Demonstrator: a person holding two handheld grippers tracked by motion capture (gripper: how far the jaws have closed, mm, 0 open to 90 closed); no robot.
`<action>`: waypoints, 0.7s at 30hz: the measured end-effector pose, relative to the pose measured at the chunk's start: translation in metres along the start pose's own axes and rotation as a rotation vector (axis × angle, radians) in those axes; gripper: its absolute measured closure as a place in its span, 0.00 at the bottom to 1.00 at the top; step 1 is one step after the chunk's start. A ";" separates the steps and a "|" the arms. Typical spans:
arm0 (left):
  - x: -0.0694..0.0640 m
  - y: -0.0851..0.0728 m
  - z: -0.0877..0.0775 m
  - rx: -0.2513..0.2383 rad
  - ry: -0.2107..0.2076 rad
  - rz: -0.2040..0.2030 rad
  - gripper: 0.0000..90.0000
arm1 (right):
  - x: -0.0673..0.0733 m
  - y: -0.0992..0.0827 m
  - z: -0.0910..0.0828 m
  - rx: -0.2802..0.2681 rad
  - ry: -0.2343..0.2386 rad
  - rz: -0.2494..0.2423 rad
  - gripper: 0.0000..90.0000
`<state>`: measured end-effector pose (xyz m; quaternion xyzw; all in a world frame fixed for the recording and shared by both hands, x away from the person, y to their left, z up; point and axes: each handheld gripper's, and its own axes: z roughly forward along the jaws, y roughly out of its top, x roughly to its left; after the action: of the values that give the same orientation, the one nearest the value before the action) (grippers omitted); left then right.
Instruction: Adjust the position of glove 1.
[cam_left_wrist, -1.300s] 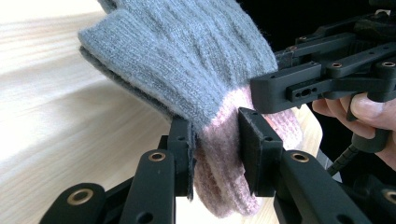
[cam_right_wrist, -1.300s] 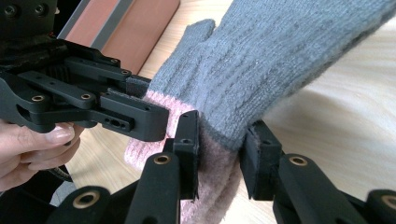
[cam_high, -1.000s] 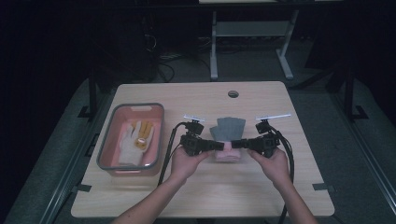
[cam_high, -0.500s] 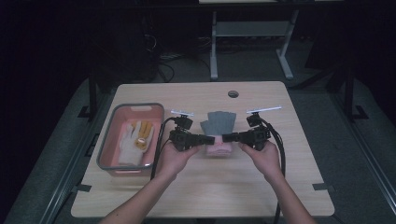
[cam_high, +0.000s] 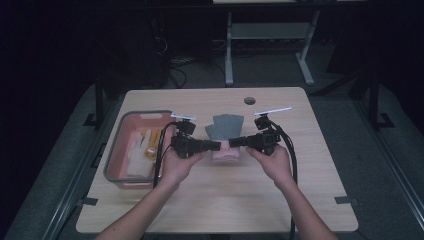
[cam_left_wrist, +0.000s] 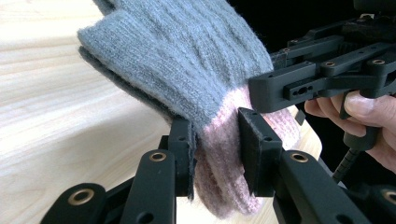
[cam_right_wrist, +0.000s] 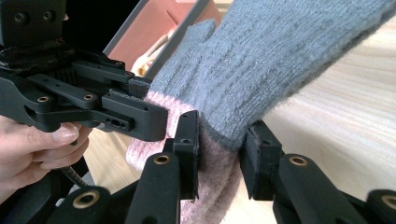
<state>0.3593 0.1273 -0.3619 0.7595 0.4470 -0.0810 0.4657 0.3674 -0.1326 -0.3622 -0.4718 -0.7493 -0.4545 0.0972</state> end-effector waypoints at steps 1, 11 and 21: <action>0.000 0.001 -0.002 0.002 0.002 0.007 0.76 | 0.001 0.001 0.001 0.001 0.002 -0.004 0.78; 0.006 0.003 -0.018 -0.020 0.001 -0.001 0.76 | 0.013 0.014 0.007 0.011 0.013 -0.021 0.78; 0.014 0.003 -0.036 -0.043 0.020 0.002 0.76 | 0.024 0.024 0.022 0.022 0.030 -0.035 0.78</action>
<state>0.3591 0.1636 -0.3481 0.7505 0.4527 -0.0635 0.4773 0.3799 -0.0976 -0.3465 -0.4505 -0.7610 -0.4548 0.1056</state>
